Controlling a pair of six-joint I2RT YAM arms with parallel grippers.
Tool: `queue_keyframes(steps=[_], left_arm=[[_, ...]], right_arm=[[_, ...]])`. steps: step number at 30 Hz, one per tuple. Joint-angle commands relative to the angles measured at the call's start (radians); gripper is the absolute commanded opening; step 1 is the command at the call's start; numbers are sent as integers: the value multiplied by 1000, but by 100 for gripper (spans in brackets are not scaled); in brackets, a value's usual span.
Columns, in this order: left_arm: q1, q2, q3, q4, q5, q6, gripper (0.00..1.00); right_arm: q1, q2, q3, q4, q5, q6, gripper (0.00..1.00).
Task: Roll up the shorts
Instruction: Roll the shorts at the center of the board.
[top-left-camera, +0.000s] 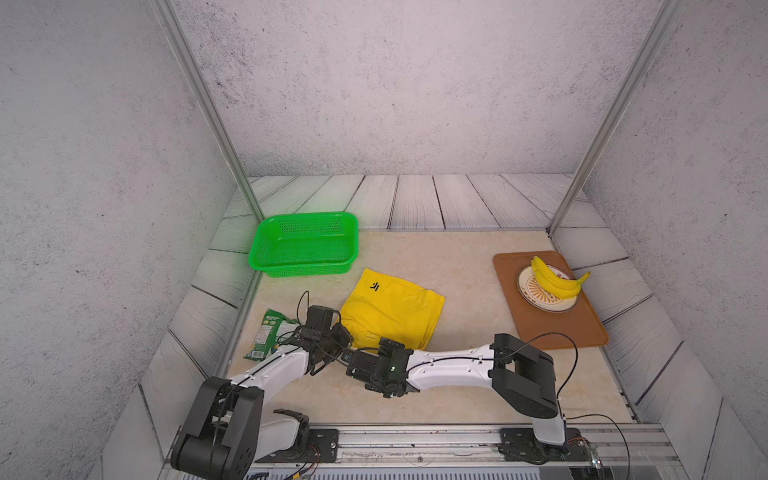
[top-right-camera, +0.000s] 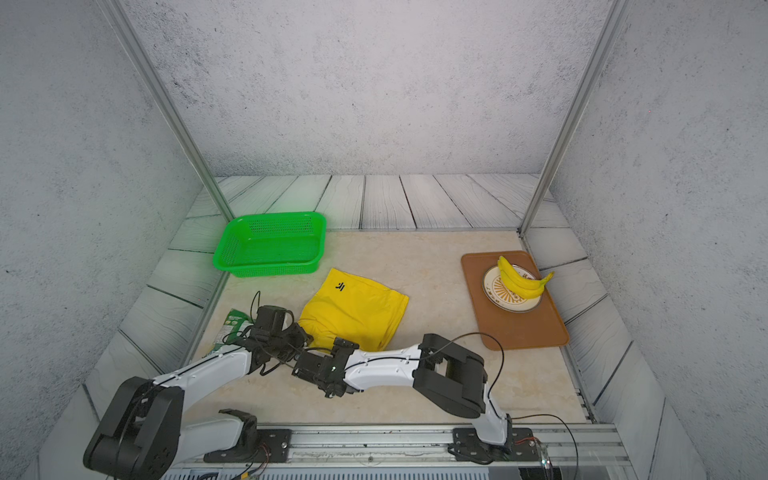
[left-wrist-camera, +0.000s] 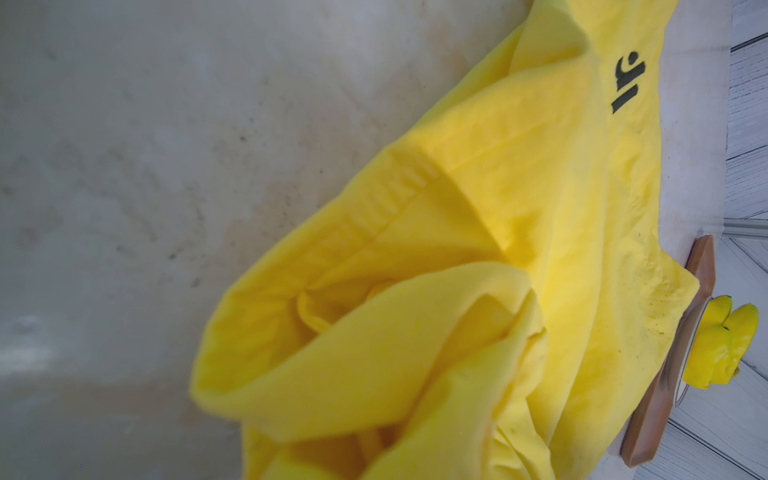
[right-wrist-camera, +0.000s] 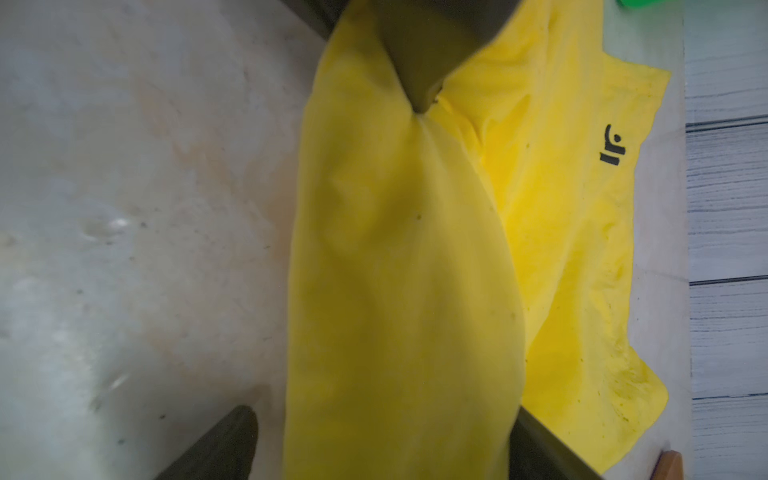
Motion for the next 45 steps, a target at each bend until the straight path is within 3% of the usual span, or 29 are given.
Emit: queue_keyframes(steps=[1,5,6,8,12,15,21,26,33,40,45], left_arm=[[4,-14,6,-48,44,0,0],[4,-20,14,-56,43,7,0],[4,-25,19,-62,43,13,6],[4,-44,34,-91,32,28,35],[6,-128,66,-185,-18,68,76],[7,-221,80,-264,-81,88,86],[11,-409,49,-334,-163,118,90],[10,-430,-15,-272,-105,140,91],[10,-338,-66,-115,-43,147,93],[10,-131,-69,28,-34,135,95],[10,44,-55,106,-50,124,91]], right_arm=[[-1,24,-1,24,83,-7,78],[-9,5,-14,24,-16,-15,35],[-15,-6,-21,21,-63,-13,27],[-36,-30,-31,15,-164,1,16],[-94,-86,-65,20,-429,32,10],[-149,-110,-76,28,-659,69,9],[-281,-135,-124,132,-1036,191,9],[-396,-39,-143,245,-1280,339,10],[-467,46,-225,448,-1385,492,11],[-497,51,-251,492,-1404,521,14],[-516,56,-255,454,-1399,489,25]])
